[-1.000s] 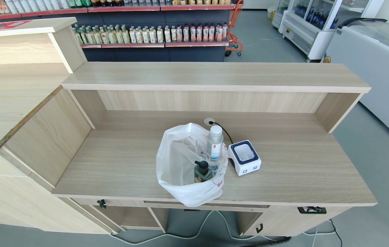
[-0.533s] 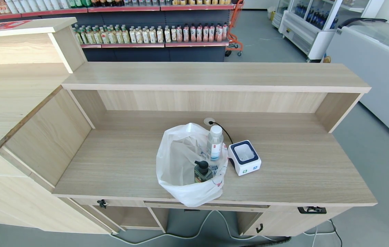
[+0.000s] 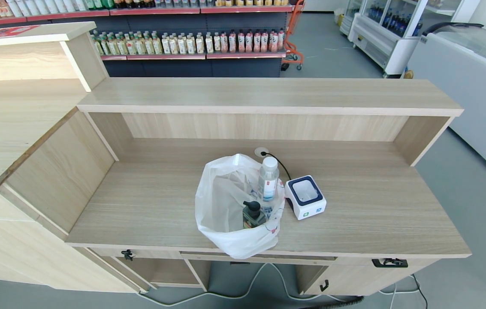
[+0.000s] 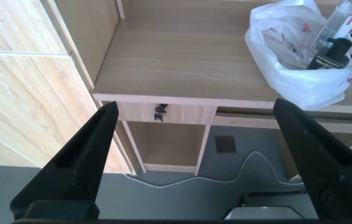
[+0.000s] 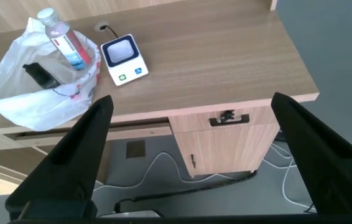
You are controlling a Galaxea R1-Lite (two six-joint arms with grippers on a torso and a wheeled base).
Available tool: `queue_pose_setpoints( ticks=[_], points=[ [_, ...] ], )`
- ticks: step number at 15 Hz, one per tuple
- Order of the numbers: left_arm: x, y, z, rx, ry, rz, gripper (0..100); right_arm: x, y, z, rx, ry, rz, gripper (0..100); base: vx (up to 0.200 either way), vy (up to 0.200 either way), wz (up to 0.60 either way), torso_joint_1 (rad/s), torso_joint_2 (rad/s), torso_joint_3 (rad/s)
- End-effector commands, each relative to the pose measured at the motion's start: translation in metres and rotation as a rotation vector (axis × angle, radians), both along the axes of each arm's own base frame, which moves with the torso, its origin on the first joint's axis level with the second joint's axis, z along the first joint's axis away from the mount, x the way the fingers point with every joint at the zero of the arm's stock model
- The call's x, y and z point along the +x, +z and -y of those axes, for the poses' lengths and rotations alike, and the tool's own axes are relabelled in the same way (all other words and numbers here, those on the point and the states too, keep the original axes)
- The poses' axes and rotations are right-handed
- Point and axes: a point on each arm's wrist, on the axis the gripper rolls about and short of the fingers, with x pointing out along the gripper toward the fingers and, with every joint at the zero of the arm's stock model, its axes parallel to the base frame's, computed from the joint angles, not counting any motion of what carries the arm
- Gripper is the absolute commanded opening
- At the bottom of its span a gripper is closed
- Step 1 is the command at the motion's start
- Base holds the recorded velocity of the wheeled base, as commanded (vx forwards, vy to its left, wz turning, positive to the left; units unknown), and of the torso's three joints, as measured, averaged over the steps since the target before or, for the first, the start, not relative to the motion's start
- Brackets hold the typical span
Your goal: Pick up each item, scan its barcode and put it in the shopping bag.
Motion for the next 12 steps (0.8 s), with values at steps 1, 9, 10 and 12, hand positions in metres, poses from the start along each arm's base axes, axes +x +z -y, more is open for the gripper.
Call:
queue_pose_setpoints(
  ticks=[1, 9, 10, 12],
  points=[
    [0.0000, 0.0000, 0.0000, 0.000, 0.000, 0.000, 100, 0.0003, 0.0000, 0.0000, 0.001, 0.000, -0.004, 100, 0.000, 0.000, 0.00, 0.000, 0.00, 0.000],
    [0.0000, 0.0000, 0.0000, 0.000, 0.000, 0.000, 100, 0.0003, 0.0000, 0.0000, 0.001, 0.000, -0.004, 100, 0.000, 0.000, 0.00, 0.000, 0.00, 0.000],
    [0.0000, 0.0000, 0.0000, 0.000, 0.000, 0.000, 100, 0.0003, 0.0000, 0.0000, 0.001, 0.000, -0.004, 100, 0.000, 0.000, 0.00, 0.000, 0.00, 0.000],
    [0.0000, 0.0000, 0.0000, 0.000, 0.000, 0.000, 100, 0.0003, 0.0000, 0.0000, -0.003, -0.002, -0.004, 100, 0.000, 0.000, 0.00, 0.000, 0.00, 0.000]
  ],
)
